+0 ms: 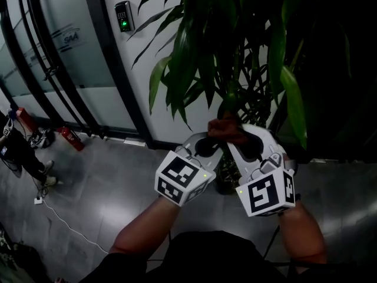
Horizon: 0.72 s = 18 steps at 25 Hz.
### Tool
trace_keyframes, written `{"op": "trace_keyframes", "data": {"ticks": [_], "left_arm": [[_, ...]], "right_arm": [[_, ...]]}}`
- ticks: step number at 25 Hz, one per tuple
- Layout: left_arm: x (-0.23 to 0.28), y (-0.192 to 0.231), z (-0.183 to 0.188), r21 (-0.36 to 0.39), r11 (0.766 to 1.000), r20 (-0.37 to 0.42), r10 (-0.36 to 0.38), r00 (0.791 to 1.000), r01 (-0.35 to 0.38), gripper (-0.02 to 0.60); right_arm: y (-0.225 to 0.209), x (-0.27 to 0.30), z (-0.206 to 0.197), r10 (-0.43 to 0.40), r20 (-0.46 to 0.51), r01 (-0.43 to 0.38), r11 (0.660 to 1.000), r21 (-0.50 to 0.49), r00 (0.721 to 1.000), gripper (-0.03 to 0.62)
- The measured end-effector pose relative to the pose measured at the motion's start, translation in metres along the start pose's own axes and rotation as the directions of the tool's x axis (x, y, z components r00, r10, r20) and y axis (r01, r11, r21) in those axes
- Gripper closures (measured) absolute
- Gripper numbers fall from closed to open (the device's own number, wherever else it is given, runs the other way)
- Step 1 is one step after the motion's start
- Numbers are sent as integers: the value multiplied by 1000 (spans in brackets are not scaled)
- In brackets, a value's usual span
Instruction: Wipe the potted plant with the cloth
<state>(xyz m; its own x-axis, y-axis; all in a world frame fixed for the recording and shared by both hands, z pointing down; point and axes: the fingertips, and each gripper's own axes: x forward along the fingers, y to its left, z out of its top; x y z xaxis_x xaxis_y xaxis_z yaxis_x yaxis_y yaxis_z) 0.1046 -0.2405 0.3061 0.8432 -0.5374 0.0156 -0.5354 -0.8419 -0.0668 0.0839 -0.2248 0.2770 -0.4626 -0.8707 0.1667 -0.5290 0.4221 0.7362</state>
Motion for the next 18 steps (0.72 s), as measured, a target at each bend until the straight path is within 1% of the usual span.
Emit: {"op": "trace_keyframes", "data": {"ticks": [4, 7, 10, 18], "left_arm": [[-1, -3, -11, 2, 1000, -21, 19, 1000, -19, 563], [-6, -3, -20, -11, 1000, -43, 27, 999, -27, 563], [-11, -1, -26, -20, 999, -63, 32, 998, -34, 563], [-23, 1, -32, -40, 997, -68, 60, 996, -63, 563]], "right_arm": [[18, -14, -8, 56, 5, -56, 998, 0, 998, 528], [32, -19, -10, 95, 10, -95, 995, 10, 995, 528], [44, -21, -12, 120, 13, -121, 992, 27, 993, 528], [76, -36, -13, 176, 34, -179, 981, 72, 984, 528]]}}
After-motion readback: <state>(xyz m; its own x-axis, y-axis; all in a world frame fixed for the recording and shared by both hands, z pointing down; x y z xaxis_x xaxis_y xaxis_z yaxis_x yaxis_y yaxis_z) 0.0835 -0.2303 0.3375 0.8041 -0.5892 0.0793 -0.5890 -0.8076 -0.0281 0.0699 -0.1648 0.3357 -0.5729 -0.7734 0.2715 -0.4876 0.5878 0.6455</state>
